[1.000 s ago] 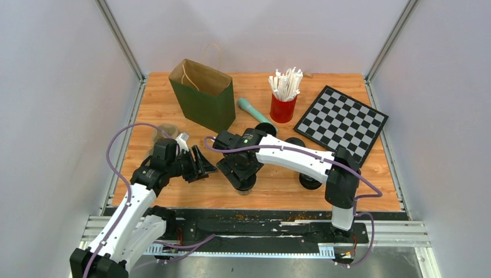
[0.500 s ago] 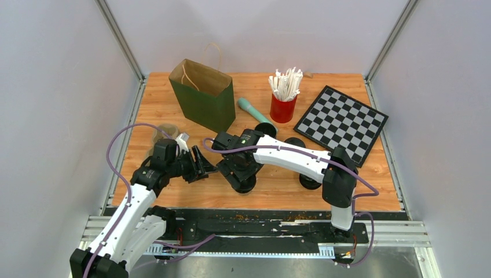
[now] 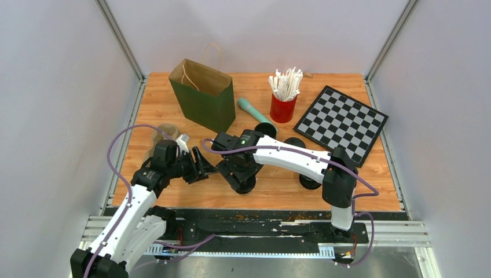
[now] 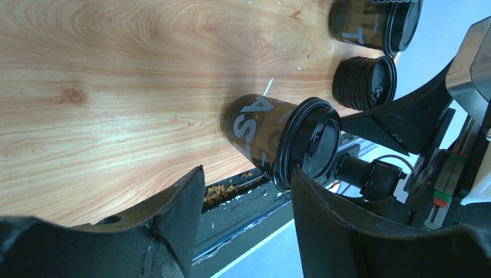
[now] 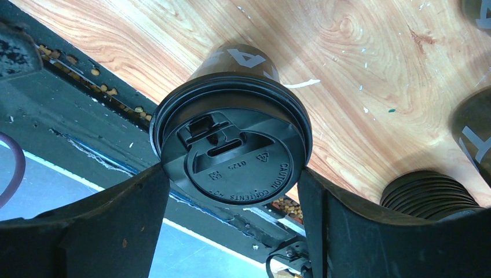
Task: Pack the takeout coffee
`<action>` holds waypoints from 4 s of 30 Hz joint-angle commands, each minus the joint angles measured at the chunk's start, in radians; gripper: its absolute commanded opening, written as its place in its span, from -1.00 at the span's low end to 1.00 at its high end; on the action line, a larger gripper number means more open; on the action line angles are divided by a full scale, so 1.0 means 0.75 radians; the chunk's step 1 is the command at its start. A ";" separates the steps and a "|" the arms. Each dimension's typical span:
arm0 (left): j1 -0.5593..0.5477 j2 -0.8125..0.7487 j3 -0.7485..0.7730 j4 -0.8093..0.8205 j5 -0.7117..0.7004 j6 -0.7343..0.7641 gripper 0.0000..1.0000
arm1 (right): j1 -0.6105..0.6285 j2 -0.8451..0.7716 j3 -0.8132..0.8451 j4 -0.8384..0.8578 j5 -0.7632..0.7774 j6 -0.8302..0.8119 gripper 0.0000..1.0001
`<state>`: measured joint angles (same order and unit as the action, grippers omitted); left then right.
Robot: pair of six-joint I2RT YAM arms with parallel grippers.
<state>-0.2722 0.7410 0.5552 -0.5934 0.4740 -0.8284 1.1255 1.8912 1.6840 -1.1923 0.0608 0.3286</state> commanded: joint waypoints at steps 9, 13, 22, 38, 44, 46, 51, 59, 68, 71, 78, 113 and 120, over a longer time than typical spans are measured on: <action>0.011 -0.032 -0.021 0.055 0.030 -0.012 0.30 | 0.019 -0.044 0.054 -0.031 0.050 0.014 0.56; 0.011 -0.030 -0.026 0.072 0.039 -0.020 0.30 | 0.019 -0.053 0.072 -0.042 0.074 0.020 0.56; 0.011 -0.014 -0.035 0.109 0.055 -0.033 0.31 | 0.019 -0.062 0.077 -0.038 0.084 0.010 0.56; 0.011 -0.023 -0.065 0.127 0.064 -0.047 0.32 | 0.019 -0.038 0.014 0.017 0.034 0.002 0.62; 0.011 -0.021 -0.069 0.128 0.067 -0.047 0.33 | 0.018 -0.035 0.018 0.009 0.024 -0.002 0.64; 0.011 -0.023 -0.071 0.127 0.072 -0.047 0.34 | 0.019 -0.034 0.027 -0.004 0.019 -0.002 0.64; 0.011 -0.024 -0.074 0.121 0.080 -0.045 0.35 | 0.019 -0.039 0.018 -0.016 0.052 -0.003 0.66; 0.011 -0.031 -0.073 0.112 0.084 -0.034 0.36 | 0.019 -0.052 0.010 -0.013 0.063 0.007 0.64; 0.009 0.039 -0.082 0.203 0.196 -0.001 0.27 | 0.001 -0.211 -0.008 0.014 0.001 -0.001 0.64; 0.006 0.043 -0.085 0.229 0.200 -0.011 0.21 | -0.027 -0.265 -0.063 0.063 -0.006 0.005 0.61; -0.105 0.092 -0.077 0.315 0.151 -0.042 0.15 | -0.118 -0.333 -0.201 0.211 -0.120 -0.051 0.35; -0.371 0.347 0.005 0.563 -0.001 -0.016 0.17 | -0.288 -0.441 -0.468 0.476 -0.313 -0.132 -0.24; -0.377 0.354 -0.002 0.548 -0.011 -0.004 0.10 | -0.288 -0.411 -0.462 0.492 -0.329 -0.139 -0.28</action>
<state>-0.5499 1.0092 0.5446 -0.1970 0.4763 -0.8639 0.9119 1.5848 1.3254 -0.8711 -0.1673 0.2298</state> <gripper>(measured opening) 0.561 0.368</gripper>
